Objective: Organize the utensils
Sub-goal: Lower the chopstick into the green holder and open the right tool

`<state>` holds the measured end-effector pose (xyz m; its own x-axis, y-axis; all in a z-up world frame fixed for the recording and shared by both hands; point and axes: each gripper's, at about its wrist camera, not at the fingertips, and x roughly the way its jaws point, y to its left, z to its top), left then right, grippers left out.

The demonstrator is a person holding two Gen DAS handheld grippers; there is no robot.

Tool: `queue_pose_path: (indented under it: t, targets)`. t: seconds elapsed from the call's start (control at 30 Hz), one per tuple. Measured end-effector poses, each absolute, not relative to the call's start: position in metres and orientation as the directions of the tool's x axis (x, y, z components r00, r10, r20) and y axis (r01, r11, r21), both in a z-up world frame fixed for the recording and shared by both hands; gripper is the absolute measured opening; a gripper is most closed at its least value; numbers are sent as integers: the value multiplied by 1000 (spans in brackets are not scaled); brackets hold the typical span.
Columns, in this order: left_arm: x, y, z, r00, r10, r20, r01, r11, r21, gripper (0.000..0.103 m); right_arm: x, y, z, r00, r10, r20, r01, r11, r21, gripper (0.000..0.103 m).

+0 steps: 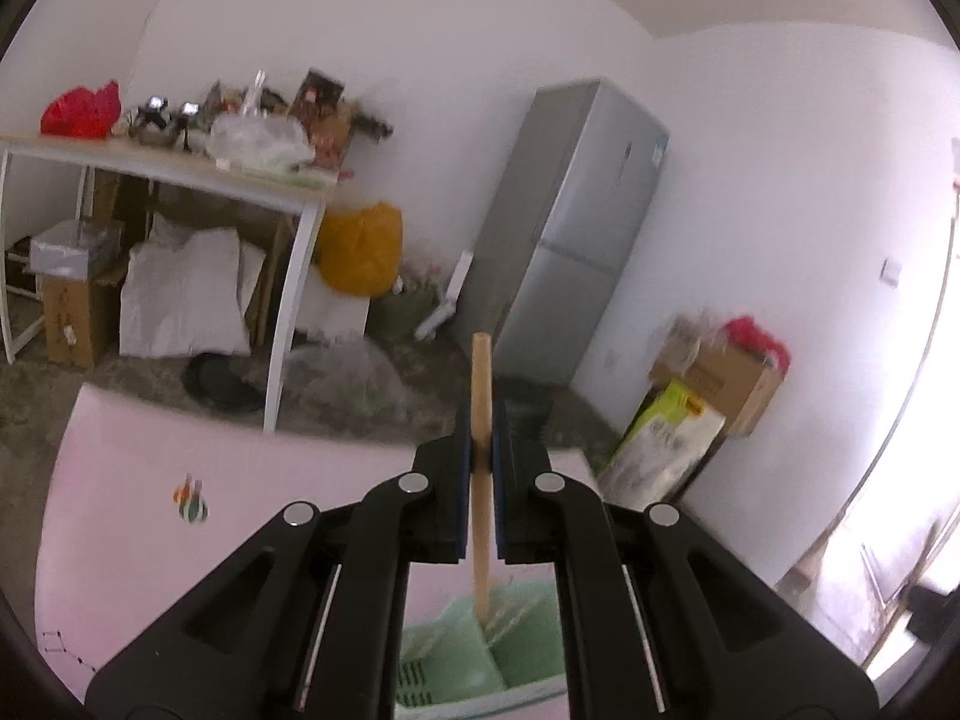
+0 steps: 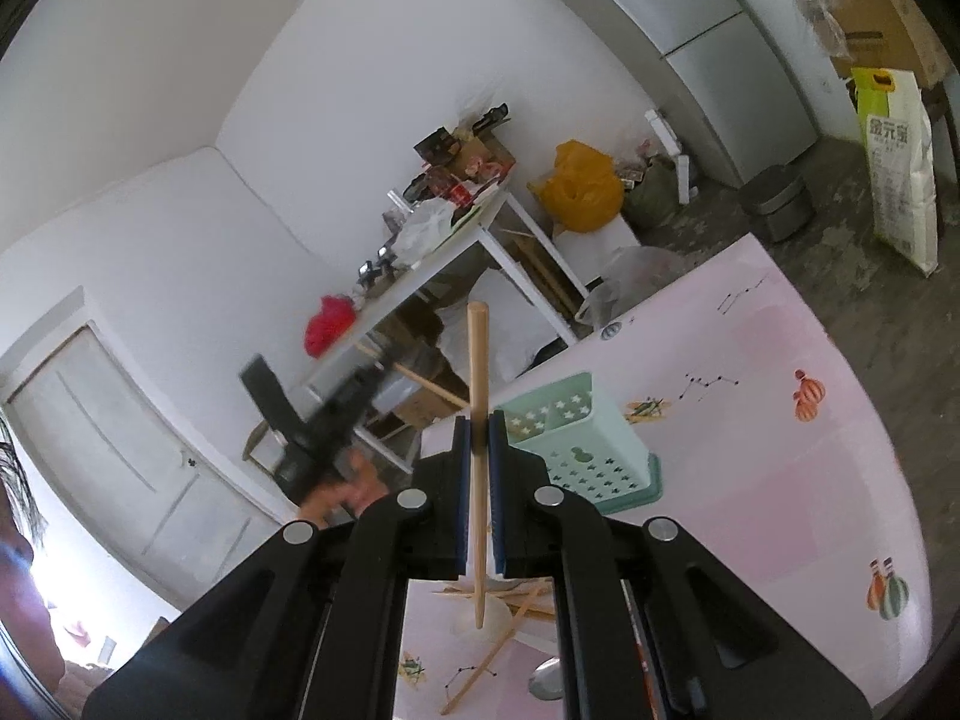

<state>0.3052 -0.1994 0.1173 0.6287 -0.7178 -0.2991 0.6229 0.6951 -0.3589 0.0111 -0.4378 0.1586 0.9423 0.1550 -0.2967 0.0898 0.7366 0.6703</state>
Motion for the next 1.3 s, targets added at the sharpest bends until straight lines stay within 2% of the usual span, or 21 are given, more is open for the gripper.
queue_pose_path:
  t: [0.1, 0.17, 0.27, 0.37, 0.53, 0.67, 0.83, 1.03, 1.23, 1.27, 1.3]
  targets:
    - [301, -198, 109, 618, -714, -329, 627, 700, -342, 10, 9, -439, 164, 946, 129, -297, 101, 754, 649, 6]
    - [294, -191, 109, 622, -713, -324, 633, 701, -330, 28, 10, -440, 169, 949, 119, -293, 101, 764, 638, 6]
    - [281, -175, 113, 630, -710, -314, 638, 704, -311, 38, 14, -440, 181, 955, 106, -276, 91, 784, 614, 6]
    - [265, -155, 117, 643, -703, -305, 636, 712, -299, 48, 21, -443, 198, 966, 87, -243, 76, 805, 589, 6]
    - [228, -110, 112, 685, -657, -315, 610, 754, -245, 58, 39, -447, 227, 981, 67, -180, 45, 830, 556, 6]
    - [201, -73, 92, 723, -595, -352, 561, 802, -203, 60, 68, -449, 244, 986, 63, -154, 29, 846, 532, 6]
    - [178, -34, 58, 717, -555, -422, 494, 832, -253, 60, 108, -441, 246, 984, 44, -172, 48, 866, 497, 6]
    - [155, -11, 19, 669, -556, -493, 468, 831, -301, 60, 156, -419, 217, 956, -24, -291, 143, 907, 396, 6]
    - [134, -19, -5, 605, -587, -538, 495, 806, -323, 61, 190, -413, 176, 877, -7, -480, 200, 914, 353, 8]
    - [132, -21, -7, 596, -592, -542, 501, 802, -326, 61, 191, -416, 173, 864, -7, -504, 213, 911, 353, 13]
    - [131, -23, -8, 592, -595, -544, 505, 800, -325, 61, 190, -419, 172, 859, -10, -512, 224, 906, 358, 26]
